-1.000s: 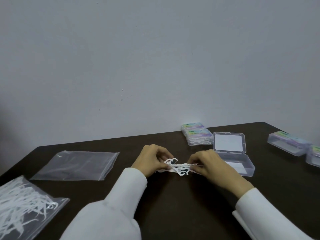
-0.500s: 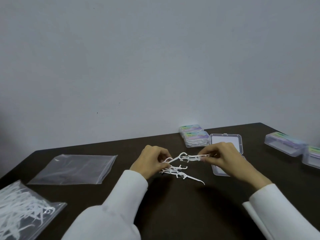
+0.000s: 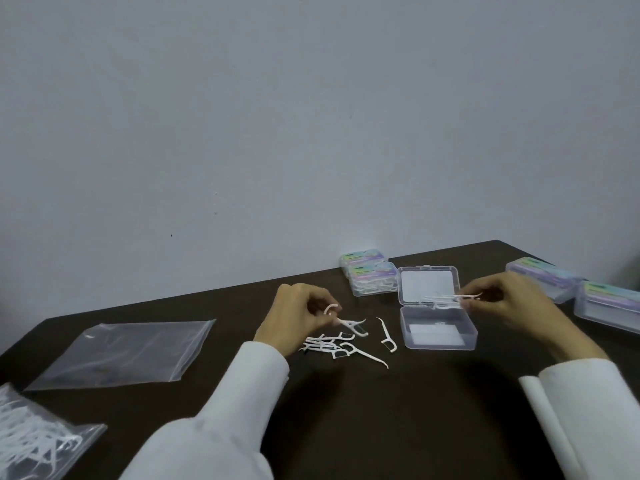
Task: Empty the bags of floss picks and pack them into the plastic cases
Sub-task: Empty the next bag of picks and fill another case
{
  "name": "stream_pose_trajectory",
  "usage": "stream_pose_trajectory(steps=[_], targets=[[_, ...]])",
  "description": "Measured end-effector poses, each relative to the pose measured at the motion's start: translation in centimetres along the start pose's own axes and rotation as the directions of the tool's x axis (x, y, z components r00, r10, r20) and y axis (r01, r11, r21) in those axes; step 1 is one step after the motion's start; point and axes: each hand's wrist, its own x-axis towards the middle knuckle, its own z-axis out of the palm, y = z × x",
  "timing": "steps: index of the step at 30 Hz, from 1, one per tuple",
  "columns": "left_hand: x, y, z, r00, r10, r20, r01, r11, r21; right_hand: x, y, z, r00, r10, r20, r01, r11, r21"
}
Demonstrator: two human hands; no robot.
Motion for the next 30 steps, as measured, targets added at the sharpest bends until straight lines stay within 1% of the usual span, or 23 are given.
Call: stream_pose_trajectory(steps=[4,7,10,14,16,18,20,22,24,26,27,28,30], targets=[[1.1,1.5,1.3,0.991,-0.013,-0.135,-0.009,0.987,-0.162,0.2,0.3,0.4,0.997,0.006,0.074,-0.005,1.0,-0.023],[2.0,2.9,2.7,0.98,-0.048,-0.191,-0.005,0.964,-0.267,0.7,-0.3,1.4,0.991,-0.03,0.129,0.035,0.999,-0.035],[2.9,4.0,4.2,0.98,-0.078,-0.185,0.006,0.934,-0.358,1.0,-0.5,2.2,0.982,-0.063,0.176,0.07,0.997,-0.033],[3.7,4.6,5.9,0.984,-0.082,-0.158,0.016,0.925,-0.38,1.1,-0.3,2.9,0.982,-0.101,0.16,0.097,0.995,0.034],[4.1,4.7,6.6,0.983,-0.096,-0.155,0.029,0.922,-0.387,1.0,-0.3,2.7,0.986,-0.101,0.136,0.092,0.993,0.071],[4.3,5.0,7.3,0.984,-0.103,-0.144,0.04,0.923,-0.383,0.8,-0.2,2.2,0.995,-0.076,0.066,0.071,0.994,0.086],[4.4,5.5,7.9,0.986,-0.1,-0.137,0.047,0.937,-0.347,0.6,0.0,1.5,0.999,-0.049,0.004,0.048,0.993,0.108],[4.6,5.9,8.3,0.987,-0.098,-0.123,0.056,0.95,-0.308,0.5,0.4,1.2,0.999,-0.023,-0.029,0.027,0.99,0.14],[4.7,6.3,8.8,0.99,-0.088,-0.112,0.052,0.956,-0.289,0.5,1.0,1.2,0.996,0.041,-0.079,-0.03,0.991,0.134],[4.9,6.7,9.4,0.993,-0.076,-0.094,0.047,0.958,-0.282,0.4,1.7,1.0,0.981,0.151,-0.121,-0.134,0.981,0.141],[4.9,7.0,9.7,0.994,-0.072,-0.082,0.047,0.96,-0.275,0.3,1.9,0.7,0.974,0.206,-0.092,-0.189,0.967,0.168],[4.9,7.2,9.9,0.995,-0.068,-0.074,0.047,0.964,-0.263,0.1,2.1,0.4,0.969,0.247,-0.021,-0.238,0.951,0.199],[5.0,7.6,10.5,0.996,-0.058,-0.068,0.04,0.972,-0.231,-0.1,2.1,-0.2,0.936,0.295,0.191,-0.337,0.909,0.247]])
